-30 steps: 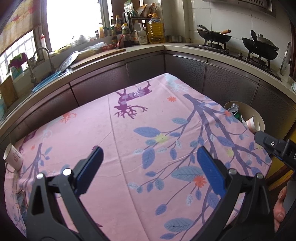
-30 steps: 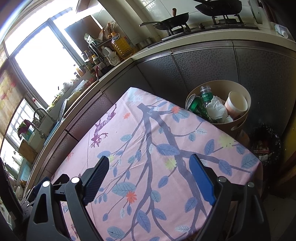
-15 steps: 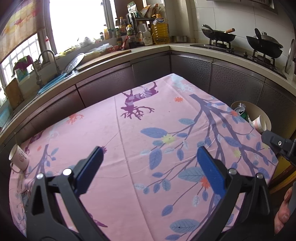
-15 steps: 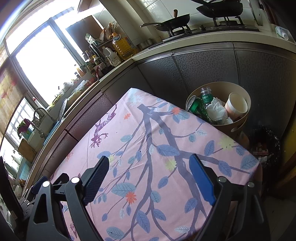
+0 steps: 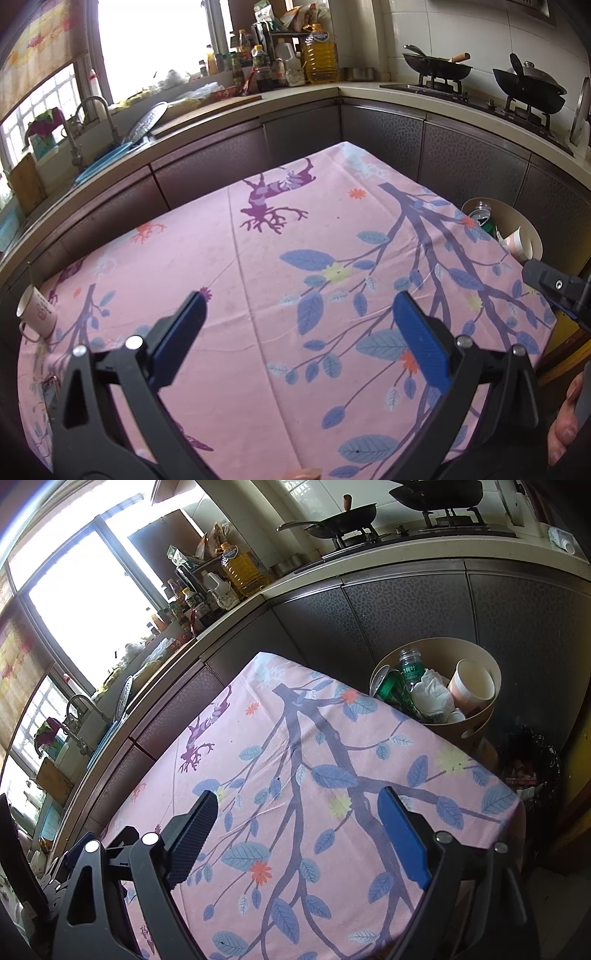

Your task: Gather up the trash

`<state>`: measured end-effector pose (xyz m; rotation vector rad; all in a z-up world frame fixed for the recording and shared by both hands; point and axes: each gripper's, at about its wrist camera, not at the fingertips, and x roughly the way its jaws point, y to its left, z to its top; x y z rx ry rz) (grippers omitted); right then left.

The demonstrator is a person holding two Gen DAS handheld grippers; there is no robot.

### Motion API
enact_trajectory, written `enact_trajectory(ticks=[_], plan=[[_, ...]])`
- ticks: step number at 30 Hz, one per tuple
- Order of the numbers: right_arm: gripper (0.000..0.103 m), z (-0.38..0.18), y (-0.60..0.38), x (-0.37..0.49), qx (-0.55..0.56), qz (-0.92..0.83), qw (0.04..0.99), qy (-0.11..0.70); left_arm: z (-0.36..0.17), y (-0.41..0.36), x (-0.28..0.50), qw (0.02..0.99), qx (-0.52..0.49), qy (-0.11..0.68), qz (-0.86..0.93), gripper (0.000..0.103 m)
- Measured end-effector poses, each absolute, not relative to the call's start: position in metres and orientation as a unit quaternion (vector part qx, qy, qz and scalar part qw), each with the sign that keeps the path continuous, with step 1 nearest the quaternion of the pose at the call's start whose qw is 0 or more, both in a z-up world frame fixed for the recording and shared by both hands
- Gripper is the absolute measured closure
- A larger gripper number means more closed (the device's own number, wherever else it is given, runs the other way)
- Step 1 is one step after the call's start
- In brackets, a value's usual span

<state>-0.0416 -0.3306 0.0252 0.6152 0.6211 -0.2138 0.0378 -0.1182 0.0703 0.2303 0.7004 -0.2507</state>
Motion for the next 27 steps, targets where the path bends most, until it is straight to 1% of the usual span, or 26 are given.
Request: enact_trajectory(ticks=[27], plan=[[0.019, 0.0272, -0.3298, -0.0409, 0.296, -0.101, 0.902, 0.298, 0.0713, -0.1163, 0.0381, 0.926, 0.110, 0.341, -0.117, 0.006]])
